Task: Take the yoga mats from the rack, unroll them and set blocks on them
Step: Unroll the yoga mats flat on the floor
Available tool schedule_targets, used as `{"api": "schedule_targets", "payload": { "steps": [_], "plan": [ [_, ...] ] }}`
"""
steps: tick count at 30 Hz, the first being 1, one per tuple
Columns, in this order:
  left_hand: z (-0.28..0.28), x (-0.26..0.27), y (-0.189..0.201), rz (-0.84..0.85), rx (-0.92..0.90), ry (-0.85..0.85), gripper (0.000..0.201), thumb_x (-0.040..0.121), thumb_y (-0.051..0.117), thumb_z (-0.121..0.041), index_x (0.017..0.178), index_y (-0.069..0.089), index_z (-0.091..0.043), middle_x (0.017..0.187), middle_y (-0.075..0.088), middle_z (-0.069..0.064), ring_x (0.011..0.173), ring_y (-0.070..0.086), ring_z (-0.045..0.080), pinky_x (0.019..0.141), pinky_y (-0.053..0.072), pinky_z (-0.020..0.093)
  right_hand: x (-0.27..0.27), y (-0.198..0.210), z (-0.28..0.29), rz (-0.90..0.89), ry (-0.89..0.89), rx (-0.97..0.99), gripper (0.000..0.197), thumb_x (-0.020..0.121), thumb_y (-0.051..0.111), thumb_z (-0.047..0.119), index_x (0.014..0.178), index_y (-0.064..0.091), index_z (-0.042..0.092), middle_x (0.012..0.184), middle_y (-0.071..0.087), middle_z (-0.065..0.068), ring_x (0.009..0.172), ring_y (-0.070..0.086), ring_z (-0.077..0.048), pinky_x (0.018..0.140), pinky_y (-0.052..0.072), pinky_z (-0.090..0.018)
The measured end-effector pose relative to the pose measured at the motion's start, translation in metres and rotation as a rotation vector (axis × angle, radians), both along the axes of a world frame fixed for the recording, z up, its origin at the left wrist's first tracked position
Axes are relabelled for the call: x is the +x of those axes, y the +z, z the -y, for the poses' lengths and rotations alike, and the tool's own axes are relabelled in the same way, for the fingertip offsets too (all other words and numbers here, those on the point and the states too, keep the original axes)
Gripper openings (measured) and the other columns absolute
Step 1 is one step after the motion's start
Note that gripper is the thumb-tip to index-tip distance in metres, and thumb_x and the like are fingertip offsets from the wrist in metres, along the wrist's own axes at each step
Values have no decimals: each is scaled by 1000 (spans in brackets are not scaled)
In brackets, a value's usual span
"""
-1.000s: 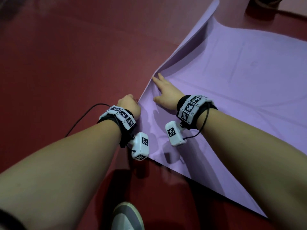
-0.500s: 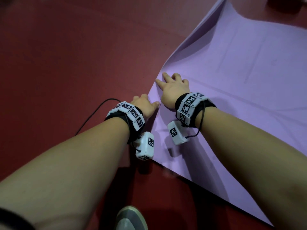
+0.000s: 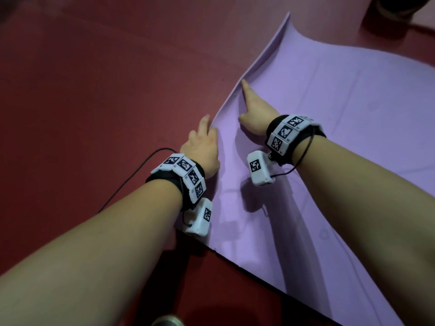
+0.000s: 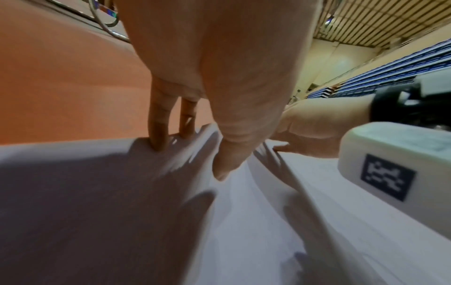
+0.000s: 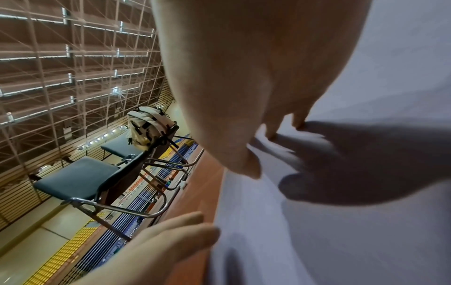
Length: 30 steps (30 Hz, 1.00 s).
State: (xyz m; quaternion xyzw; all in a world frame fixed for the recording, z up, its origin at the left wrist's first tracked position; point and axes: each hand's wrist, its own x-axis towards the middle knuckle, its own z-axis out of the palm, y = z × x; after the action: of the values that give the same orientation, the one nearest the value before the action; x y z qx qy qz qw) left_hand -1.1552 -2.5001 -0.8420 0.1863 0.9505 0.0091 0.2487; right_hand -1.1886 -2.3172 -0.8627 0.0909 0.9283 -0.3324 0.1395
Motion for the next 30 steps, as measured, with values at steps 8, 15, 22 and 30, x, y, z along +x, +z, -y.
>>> {"api": "schedule_targets", "payload": {
  "steps": [8, 15, 22, 30],
  "plan": [
    [-37, -37, -7, 101, -19, -78, 102, 77, 75, -48, 156, 11, -34, 163, 4, -6, 126, 40, 40, 97, 46, 46, -28, -3, -25, 83, 159, 213, 67, 86, 43, 5, 149, 36, 28, 157, 29, 8, 140, 28, -26, 107, 35, -45],
    [-68, -52, -12, 87, -81, -54, 131, 47, 87, -68, 149, 16, -24, 158, 1, 10, 114, 49, 46, 87, 49, 49, -48, -6, -48, 121, -210, -447, 61, 87, 42, -13, 141, 49, 15, 117, 57, 5, 89, 54, -10, 60, 44, -10],
    [-75, -55, -14, 130, -101, -79, 125, 50, 84, -68, 143, 17, -17, 161, -23, 11, 118, 47, 48, 79, 46, 46, -94, 7, -54, 230, -134, -162, 43, 91, 61, 13, 131, 46, 12, 104, 66, -9, 86, 60, -26, 67, 47, -30],
    [-70, -61, -21, 168, -104, -87, 136, 52, 86, -66, 152, 5, -23, 157, -34, 7, 123, 41, 47, 86, 48, 48, -107, -20, -56, 68, 72, 367, 79, 86, 59, 51, 150, 26, 19, 163, 15, 0, 149, 6, -35, 119, 13, -54]
  ]
}}
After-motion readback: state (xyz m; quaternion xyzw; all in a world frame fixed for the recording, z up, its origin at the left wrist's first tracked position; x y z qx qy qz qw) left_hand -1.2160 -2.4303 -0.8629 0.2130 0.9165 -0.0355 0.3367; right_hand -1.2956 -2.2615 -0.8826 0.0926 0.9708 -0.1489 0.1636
